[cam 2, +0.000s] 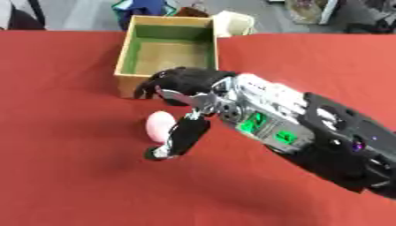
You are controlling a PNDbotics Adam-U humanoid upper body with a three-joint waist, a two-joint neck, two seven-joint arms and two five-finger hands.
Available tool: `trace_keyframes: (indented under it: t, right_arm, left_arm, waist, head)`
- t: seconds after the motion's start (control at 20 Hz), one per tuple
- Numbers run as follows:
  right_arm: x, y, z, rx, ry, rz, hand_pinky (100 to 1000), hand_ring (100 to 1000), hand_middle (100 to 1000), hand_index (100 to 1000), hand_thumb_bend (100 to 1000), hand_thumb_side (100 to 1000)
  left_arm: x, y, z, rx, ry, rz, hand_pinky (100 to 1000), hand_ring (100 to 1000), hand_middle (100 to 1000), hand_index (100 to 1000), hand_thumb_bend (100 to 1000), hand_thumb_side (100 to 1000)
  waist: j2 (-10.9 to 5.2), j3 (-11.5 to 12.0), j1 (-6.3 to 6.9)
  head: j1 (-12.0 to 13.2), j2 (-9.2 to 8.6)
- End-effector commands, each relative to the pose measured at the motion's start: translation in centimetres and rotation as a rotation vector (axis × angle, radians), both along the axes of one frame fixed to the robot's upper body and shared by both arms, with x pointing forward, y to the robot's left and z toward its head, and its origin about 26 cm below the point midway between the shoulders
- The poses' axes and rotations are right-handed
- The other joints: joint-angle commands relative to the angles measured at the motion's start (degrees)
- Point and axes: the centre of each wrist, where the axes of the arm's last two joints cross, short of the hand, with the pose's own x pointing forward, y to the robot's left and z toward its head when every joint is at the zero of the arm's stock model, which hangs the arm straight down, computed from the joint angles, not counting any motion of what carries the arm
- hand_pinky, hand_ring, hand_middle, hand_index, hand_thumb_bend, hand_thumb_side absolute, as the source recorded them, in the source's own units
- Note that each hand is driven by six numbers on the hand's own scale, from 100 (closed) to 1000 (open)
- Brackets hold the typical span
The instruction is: Pick up objects on the table and place them in the box.
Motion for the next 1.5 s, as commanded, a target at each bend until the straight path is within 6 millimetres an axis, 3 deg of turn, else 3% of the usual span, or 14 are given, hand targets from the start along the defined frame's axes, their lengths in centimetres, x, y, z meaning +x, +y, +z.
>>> trace_keyframes:
  t: [0.05, 0.7, 1.5]
  right_arm:
    - [-0.3, 0.2, 0.3, 0.008, -0.017, -0.017, 569, 820, 824, 949, 519, 427]
    - [-0.4, 1.6, 0.5, 0.004, -0.059, -0.097, 581, 828, 832, 948, 487, 436]
    - [4.9, 0.3, -4.3, -0.064, 0.014, -0.249, 594, 828, 820, 939, 431, 410]
  left_arm:
    - [-0.2, 0.0, 0.9, 0.017, -0.031, -0.008, 418, 376, 389, 564, 100, 776]
    - [-0.2, -0.1, 0.8, 0.013, -0.027, -0.011, 418, 375, 389, 563, 100, 776]
    - [-0.2, -0.2, 0.7, 0.006, -0.029, -0.019, 419, 375, 389, 563, 100, 776]
  waist:
    - [-0.59, 0.0, 0.16]
    - [-0.48, 0.1, 0.31]
    - [0.01, 0.6, 0.54]
  head:
    - [-0.9, 0.27]
    - [0.1, -0.34]
    - [0.0, -1.22]
